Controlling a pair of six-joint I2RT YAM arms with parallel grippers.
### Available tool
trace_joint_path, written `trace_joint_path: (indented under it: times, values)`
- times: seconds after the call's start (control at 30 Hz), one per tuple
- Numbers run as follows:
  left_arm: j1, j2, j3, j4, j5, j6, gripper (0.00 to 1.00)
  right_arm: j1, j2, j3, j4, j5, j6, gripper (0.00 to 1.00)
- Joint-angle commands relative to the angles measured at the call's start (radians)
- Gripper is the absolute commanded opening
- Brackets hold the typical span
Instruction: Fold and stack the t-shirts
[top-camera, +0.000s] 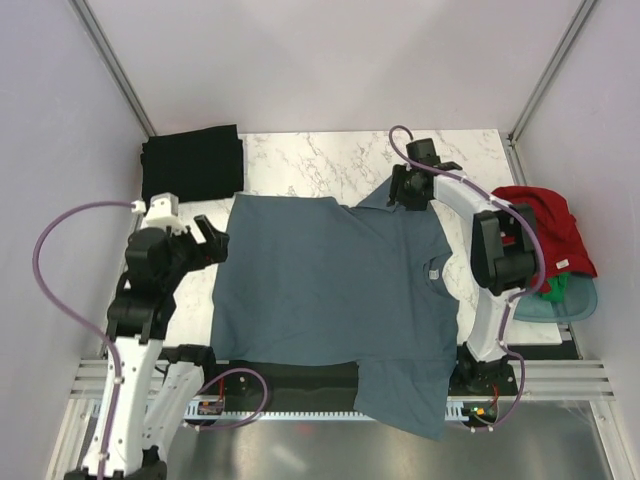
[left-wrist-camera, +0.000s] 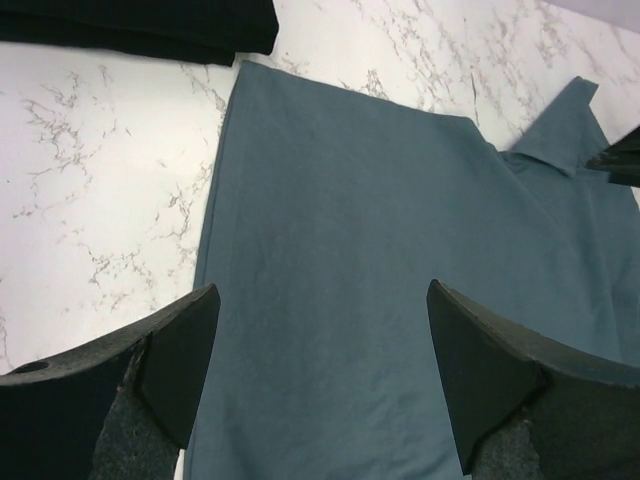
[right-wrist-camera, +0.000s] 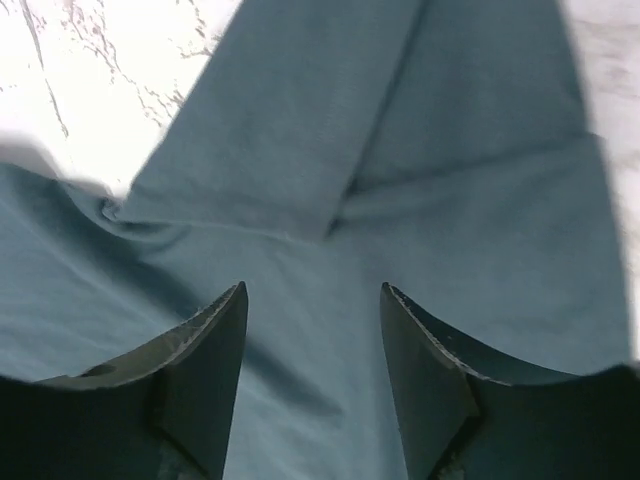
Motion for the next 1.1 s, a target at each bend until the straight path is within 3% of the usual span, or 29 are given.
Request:
trace_joint_path:
  times: [0.0, 0.13, 0.53, 0.73, 0.9, 0.93, 0.97, 1.07]
  values:
    - [0.001, -0.101, -0.076, -0.012, 0.003, 0.005, 0.91, 0.002, 0.072, 0.108, 0.063, -0.074, 0.039, 0.62]
    - [-0.006, -0.186, -0.116, -0.009, -0.079, -0.017, 0.90, 0.002, 0.145, 0.159, 0.065, -0.069, 0.051, 0.59]
    - [-0.015, -0.200, -0.150, -0.002, -0.088, -0.038, 0.89, 0.001, 0.220, 0.171, 0.088, -0.046, 0.064, 0.56]
    - [-0.015, -0.192, -0.150, -0.002, -0.089, -0.038, 0.89, 0.001, 0.231, 0.190, 0.091, -0.043, 0.065, 0.48]
    - [-0.015, -0.188, -0.150, -0.002, -0.089, -0.040, 0.88, 0.001, 0.234, 0.207, 0.093, -0.064, 0.067, 0.22]
    - [-0.015, -0.186, -0.150, -0.002, -0.091, -0.038, 0.88, 0.001, 0.235, 0.213, 0.094, -0.070, 0.067, 0.10]
    - [-0.015, -0.188, -0.152, -0.002, -0.091, -0.040, 0.88, 0.001, 0.237, 0.214, 0.093, -0.078, 0.073, 0.05]
    - [-0.015, -0.186, -0.153, -0.002, -0.092, -0.040, 0.88, 0.004, 0.258, 0.252, 0.100, -0.095, 0.093, 0.00]
